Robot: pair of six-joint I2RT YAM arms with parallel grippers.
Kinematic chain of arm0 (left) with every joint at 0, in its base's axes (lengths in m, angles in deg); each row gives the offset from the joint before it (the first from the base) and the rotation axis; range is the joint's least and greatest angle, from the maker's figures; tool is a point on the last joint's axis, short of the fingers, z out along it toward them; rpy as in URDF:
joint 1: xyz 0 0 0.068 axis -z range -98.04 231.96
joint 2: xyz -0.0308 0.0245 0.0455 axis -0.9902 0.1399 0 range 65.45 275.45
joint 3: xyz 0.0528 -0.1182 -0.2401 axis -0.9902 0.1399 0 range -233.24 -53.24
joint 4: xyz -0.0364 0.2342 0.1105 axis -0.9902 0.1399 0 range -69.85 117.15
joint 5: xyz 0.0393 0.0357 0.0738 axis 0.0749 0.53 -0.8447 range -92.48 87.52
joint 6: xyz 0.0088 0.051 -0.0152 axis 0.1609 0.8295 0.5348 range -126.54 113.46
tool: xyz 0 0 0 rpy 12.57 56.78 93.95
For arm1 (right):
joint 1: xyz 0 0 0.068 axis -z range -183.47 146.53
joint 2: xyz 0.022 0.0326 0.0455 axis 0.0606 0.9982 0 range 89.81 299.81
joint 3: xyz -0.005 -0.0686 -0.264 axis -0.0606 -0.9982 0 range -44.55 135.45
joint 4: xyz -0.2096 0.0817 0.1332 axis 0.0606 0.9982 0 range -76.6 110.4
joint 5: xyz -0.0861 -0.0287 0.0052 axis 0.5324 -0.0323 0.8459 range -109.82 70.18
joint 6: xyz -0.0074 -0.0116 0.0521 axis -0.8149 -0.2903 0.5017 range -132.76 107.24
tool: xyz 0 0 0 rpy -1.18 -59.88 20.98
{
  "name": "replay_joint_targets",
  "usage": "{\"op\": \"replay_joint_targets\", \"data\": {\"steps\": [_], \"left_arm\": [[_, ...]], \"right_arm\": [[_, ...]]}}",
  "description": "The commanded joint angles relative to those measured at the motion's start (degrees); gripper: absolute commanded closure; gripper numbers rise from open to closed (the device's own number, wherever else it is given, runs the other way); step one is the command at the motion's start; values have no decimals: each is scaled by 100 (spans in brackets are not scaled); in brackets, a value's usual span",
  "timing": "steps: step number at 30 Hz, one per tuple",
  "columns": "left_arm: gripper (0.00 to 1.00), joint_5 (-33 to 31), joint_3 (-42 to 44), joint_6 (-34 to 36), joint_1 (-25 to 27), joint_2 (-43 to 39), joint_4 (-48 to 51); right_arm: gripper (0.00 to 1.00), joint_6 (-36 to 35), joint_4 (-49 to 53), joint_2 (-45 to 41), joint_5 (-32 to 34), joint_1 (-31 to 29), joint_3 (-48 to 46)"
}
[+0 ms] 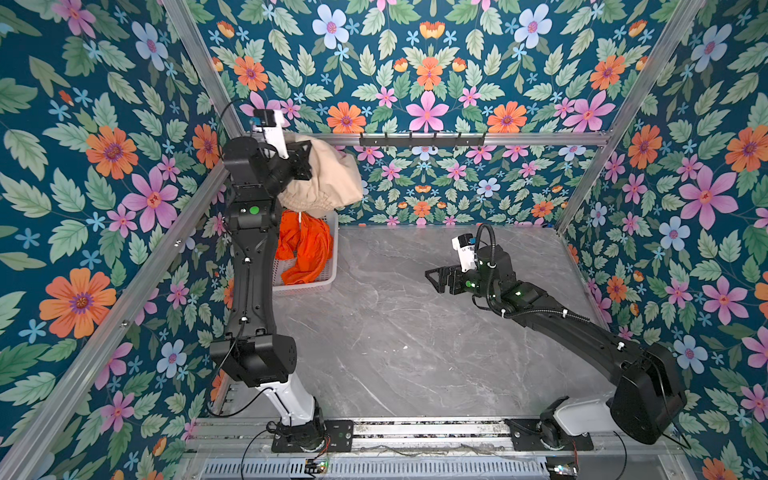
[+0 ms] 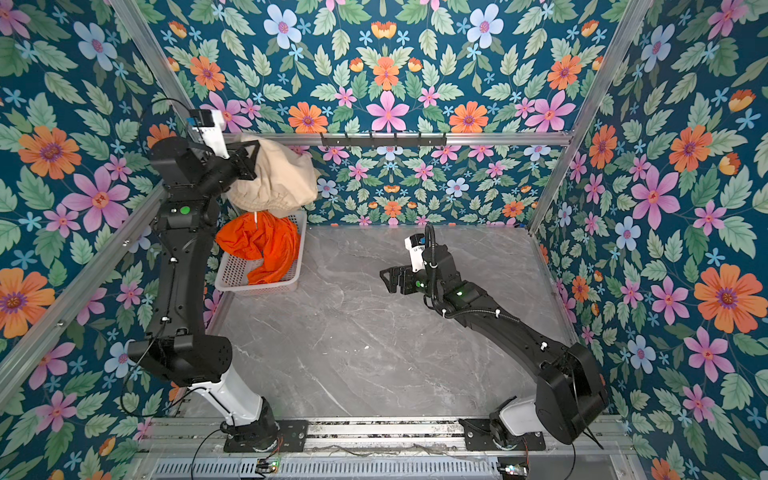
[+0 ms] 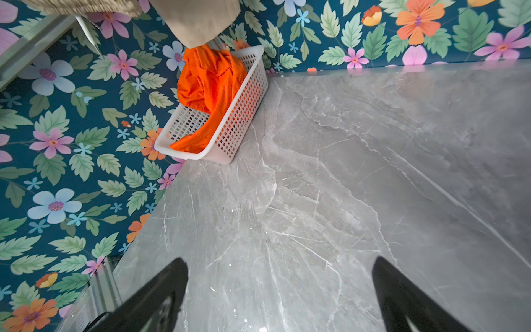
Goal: Fold and stack the shorts
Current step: 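Lift the beige shorts out of the basket with the left gripper, then lower the shorts onto the table center and release with the left gripper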
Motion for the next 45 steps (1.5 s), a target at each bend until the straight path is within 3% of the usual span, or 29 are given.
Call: {"op": "replay_joint_targets", "data": {"steps": [1, 10, 15, 18, 19, 20, 21, 22, 25, 29, 32, 40, 45], "left_arm": [[100, 193, 172, 129, 352, -320, -211], [100, -548, 2248, -376, 1727, -1618, 528], [100, -986, 3152, -405, 2315, -1902, 1512], [99, -968, 3800, -478, 2474, -1914, 1555], [79, -955, 3938, -465, 2501, -1810, 1498], [42, -1020, 3996, -446, 2511, -1700, 1455], [23, -1127, 4021, -435, 2512, -1565, 1421], [19, -1194, 4016, -348, 2505, -1456, 1395], [16, -1523, 4006, -384, 2350, -1271, 1398], [13, -1056, 4560, -792, 1701, -1462, 1049], [13, -1162, 5128, -884, 1359, -1941, 934], [12, -745, 6473, -1021, 203, -3113, 956], [12, -424, 6942, -1132, -272, -3439, 847]], "right_arm": [[1, 39, 25, -237, 451, 8, 14], [1, -507, 1066, -1485, 1022, 43, -108], [1, -596, 2095, -1890, 1181, 41, 182], [1, -625, 2446, -2006, 1044, 41, 224], [1, -636, 2525, -1990, 946, 40, 225], [1, -650, 2576, -1964, 883, 41, 225], [1, -649, 2650, -1894, 833, 24, 230], [1, -652, 2762, -1798, 845, -22, 275], [1, -796, 3240, -1410, 1341, -443, 576], [1, -981, 4002, -608, 1885, -1215, 1295], [1, -1030, 4398, 89, 2073, -1716, 1809], [6, -960, 4037, 2246, 1271, -2742, 2925], [10, -564, 3763, 3381, 990, -2868, 3531]]}}
